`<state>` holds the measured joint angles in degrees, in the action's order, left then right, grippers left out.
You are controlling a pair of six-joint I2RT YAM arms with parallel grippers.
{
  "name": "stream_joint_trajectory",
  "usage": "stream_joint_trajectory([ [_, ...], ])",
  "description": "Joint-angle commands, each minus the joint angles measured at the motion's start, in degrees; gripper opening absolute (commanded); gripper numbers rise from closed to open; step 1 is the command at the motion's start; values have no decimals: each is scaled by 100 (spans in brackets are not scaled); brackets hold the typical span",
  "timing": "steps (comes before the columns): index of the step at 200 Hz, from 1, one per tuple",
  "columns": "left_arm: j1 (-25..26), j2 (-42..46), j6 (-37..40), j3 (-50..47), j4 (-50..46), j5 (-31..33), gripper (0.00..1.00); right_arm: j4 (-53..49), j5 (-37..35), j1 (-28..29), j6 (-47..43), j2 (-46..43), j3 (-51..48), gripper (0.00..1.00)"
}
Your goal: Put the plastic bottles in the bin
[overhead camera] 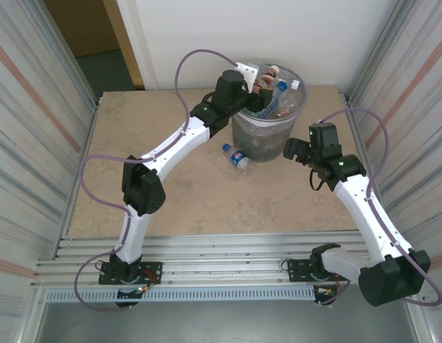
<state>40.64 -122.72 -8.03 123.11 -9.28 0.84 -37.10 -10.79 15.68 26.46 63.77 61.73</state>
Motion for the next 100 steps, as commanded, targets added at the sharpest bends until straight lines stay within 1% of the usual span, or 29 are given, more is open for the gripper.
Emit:
stream_joint_trajectory([
  [1,41,635,-74,-33,-16,-200,78,301,-11,177,-277,39,61,98],
  [25,45,903,-102,-129,52,-269,85,519,21,302,-407,46,-82,98],
  [34,40,1022,-102,-203,101,-263,86,582,41,354,-475,65,-133,98],
  [65,40,1520,-67,-660,342,-252,87,772,-28,636,-777,218,-267,99],
  [100,-78,2078,-165,-1398,592,-53,88,945,-195,998,-951,552,-358,99],
])
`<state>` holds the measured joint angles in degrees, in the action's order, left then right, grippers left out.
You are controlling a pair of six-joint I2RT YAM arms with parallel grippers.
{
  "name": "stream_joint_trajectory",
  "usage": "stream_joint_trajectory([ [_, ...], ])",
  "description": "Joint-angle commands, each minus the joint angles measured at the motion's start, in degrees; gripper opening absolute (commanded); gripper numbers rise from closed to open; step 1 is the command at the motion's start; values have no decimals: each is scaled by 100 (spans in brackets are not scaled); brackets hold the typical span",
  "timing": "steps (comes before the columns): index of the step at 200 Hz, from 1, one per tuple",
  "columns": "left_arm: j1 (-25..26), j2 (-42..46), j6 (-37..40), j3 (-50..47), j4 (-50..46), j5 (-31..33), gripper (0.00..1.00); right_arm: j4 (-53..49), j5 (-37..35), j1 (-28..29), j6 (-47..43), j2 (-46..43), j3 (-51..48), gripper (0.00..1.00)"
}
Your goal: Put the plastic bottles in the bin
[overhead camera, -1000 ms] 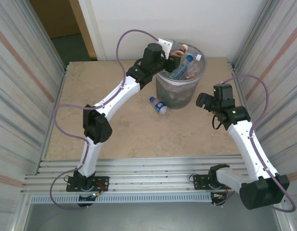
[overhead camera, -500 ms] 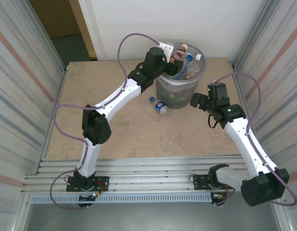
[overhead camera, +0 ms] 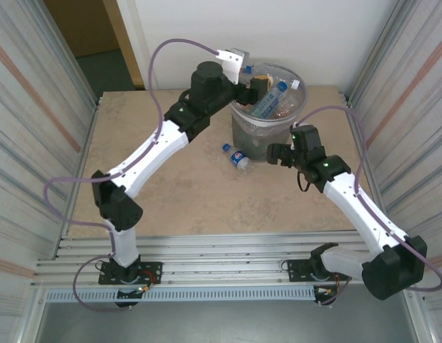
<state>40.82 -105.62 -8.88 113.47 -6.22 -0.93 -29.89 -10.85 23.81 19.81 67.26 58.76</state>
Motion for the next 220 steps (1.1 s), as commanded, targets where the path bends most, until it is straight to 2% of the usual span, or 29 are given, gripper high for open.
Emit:
stream_joint_trajectory([
  [1,-98,385,-92,-455,282,131,88,226,-189,190,-286,214,-59,99],
  [34,-357,951,-492,-1398,476,228,87,472,-175,473,-320,516,-116,97],
  [76,-775,2053,-1086,-3147,1021,462,89,1092,-41,1026,-948,1040,-291,97],
  [80,-813,2160,-1136,-3311,1041,479,92,1163,-40,1082,-1021,1102,-321,97],
  [112,-1172,2953,-1413,-4398,1022,818,98,1671,-205,1450,-1391,1679,-437,97],
  [136,-1542,3452,-1702,-5111,958,962,99,1891,-555,1682,-1578,2140,-356,97],
  [179,-2191,4043,-2115,-5859,860,1041,99,1776,-866,1858,-2046,3003,231,95],
  [220,-2345,4280,-2153,-6120,777,1151,99,1519,-1317,1961,-2492,3801,937,91],
])
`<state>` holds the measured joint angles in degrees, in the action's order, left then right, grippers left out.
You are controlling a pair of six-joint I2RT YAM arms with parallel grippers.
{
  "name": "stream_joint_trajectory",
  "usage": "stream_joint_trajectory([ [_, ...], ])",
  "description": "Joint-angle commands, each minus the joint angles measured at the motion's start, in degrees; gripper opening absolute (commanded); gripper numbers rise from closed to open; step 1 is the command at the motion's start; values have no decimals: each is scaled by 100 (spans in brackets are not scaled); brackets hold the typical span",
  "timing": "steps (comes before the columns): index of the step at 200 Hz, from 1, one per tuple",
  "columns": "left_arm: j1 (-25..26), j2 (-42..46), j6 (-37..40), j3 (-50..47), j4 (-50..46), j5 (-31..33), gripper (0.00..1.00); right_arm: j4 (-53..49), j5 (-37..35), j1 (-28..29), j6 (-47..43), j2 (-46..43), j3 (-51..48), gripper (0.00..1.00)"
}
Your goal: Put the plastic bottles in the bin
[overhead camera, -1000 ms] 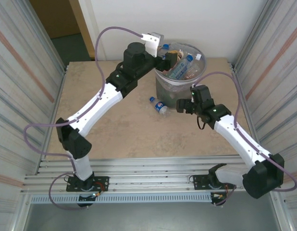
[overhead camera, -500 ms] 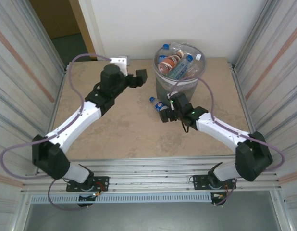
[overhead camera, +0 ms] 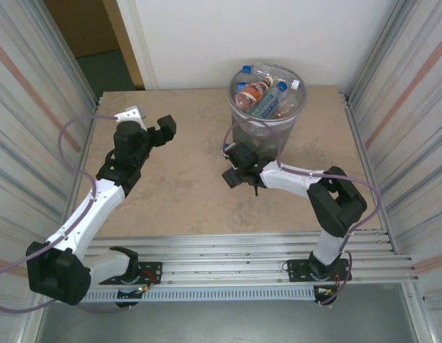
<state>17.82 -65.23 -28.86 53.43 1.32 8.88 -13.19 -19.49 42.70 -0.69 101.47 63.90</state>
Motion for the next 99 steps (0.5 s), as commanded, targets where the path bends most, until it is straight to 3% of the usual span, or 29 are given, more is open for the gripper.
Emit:
stream_joint_trajectory([
  [1,-44,245,-155,-119,25,168,99,-154,-465,77,-446,403,431,91],
  [99,-124,267,-152,-169,-136,137,99,-589,-662,-58,-711,1713,1627,90],
])
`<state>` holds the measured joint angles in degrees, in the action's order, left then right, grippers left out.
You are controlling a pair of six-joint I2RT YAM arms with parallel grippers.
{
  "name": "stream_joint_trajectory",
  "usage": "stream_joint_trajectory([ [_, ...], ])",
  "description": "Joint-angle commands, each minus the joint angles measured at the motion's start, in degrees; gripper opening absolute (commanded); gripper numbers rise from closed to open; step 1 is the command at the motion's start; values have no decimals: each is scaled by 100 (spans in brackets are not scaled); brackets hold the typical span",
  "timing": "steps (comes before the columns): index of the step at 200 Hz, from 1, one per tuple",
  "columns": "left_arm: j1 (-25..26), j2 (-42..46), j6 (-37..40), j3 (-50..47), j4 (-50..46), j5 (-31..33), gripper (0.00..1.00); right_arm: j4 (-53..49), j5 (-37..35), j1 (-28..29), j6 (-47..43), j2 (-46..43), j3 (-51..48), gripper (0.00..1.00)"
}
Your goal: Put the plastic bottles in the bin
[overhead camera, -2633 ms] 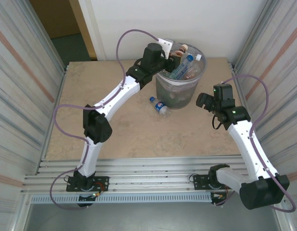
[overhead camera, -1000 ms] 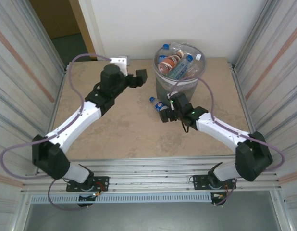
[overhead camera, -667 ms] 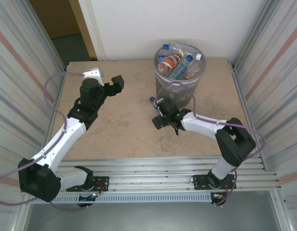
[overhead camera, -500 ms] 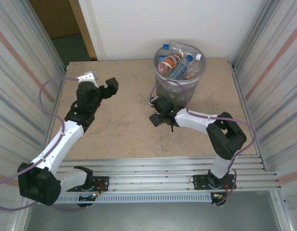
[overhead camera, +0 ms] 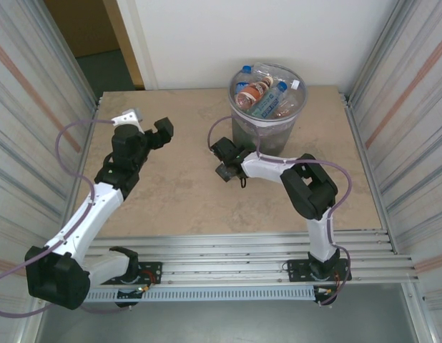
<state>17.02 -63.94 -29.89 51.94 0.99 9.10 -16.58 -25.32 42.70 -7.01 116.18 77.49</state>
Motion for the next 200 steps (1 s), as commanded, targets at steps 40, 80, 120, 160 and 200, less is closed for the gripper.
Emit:
stream_joint_trajectory([
  [40,-58,193,22,32,-207,159,99,-237,-69,-73,-13,559,541,89],
  [80,-64,180,26,61,-239,129,99,-224,71,-64,59,806,763,79],
  [120,-58,190,-1,86,-340,188,99,-386,179,117,141,843,783,55],
  [160,-60,277,-32,79,-470,223,99,-666,96,565,613,498,518,44],
  [200,-75,392,-39,-53,-511,377,99,-922,769,939,1469,-161,165,38],
])
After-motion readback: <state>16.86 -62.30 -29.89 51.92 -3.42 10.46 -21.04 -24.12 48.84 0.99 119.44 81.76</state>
